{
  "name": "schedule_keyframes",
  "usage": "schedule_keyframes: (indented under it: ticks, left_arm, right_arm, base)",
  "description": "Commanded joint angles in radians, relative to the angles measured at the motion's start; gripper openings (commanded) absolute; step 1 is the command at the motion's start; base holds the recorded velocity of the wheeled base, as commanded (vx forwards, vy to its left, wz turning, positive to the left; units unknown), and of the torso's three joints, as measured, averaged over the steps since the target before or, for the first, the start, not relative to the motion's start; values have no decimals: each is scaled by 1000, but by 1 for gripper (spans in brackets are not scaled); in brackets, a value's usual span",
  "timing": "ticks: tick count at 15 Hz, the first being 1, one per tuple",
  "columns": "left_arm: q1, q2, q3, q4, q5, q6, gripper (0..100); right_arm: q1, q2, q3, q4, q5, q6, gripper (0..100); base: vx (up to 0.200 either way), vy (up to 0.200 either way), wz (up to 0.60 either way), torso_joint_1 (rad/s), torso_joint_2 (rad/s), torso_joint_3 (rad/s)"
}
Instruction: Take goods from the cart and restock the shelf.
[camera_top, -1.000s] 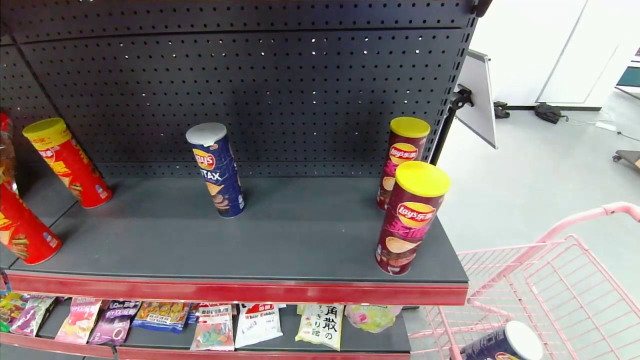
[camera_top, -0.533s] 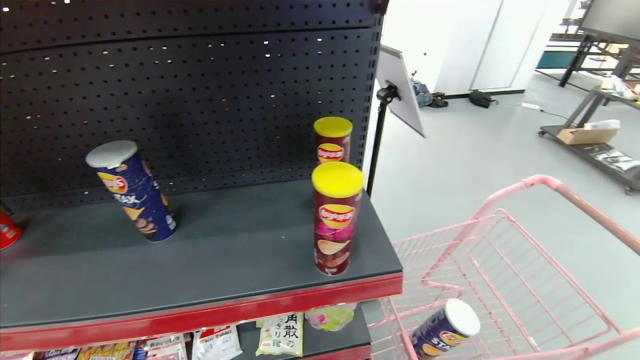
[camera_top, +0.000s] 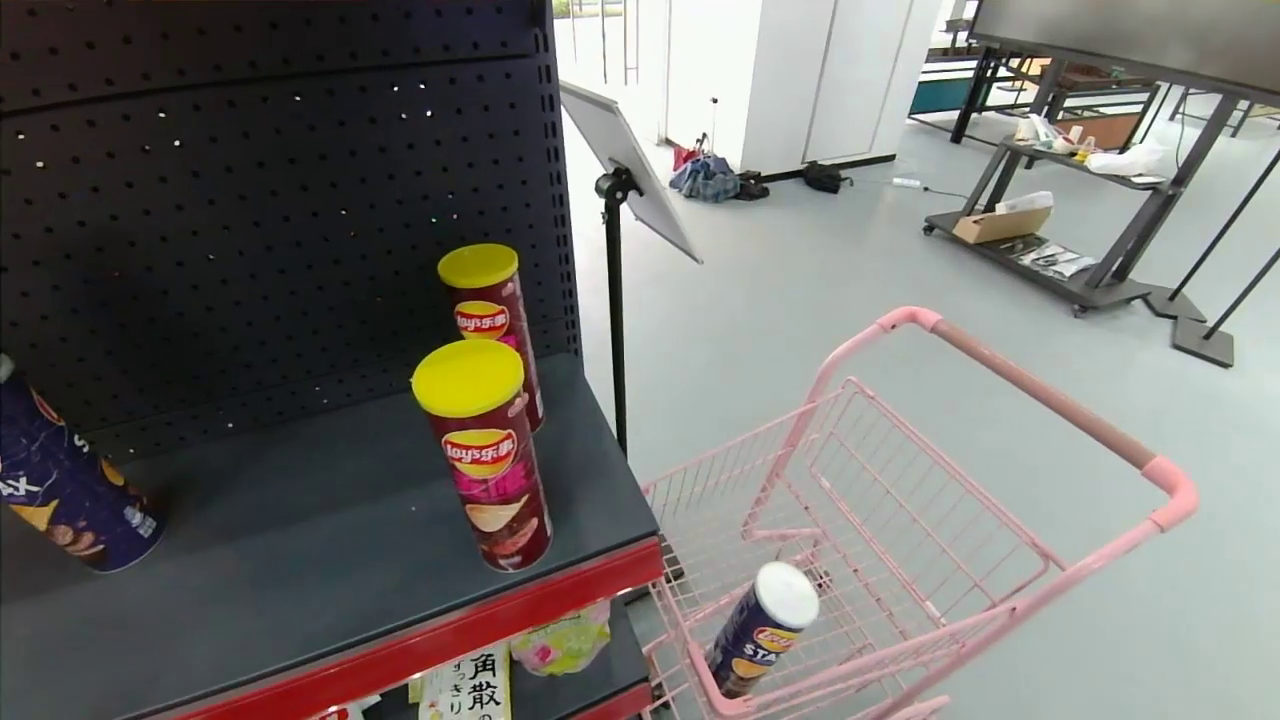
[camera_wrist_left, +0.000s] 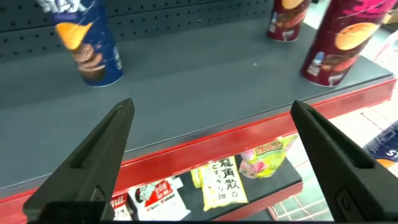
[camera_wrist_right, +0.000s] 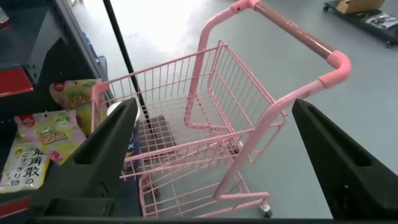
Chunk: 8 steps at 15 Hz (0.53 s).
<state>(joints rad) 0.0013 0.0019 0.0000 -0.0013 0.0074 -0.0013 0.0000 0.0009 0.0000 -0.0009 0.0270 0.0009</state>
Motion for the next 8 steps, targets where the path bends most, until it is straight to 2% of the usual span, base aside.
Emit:
schedule_keyframes:
  ticks: [1, 3, 8]
  left_arm:
    - [0, 0, 0, 0, 0, 0, 100]
    - [0, 0, 0, 0, 0, 0, 100]
    - [0, 0, 0, 0, 0, 0, 100]
  right_arm:
    - [0, 1, 0, -2, 1, 2, 100]
    - [0, 1, 0, -2, 1, 1, 100]
    - [0, 1, 0, -2, 1, 2, 100]
  base:
    - [0, 0, 0, 0, 0, 0]
    - [0, 0, 0, -90, 202, 127]
    - [0, 0, 0, -136, 338, 191]
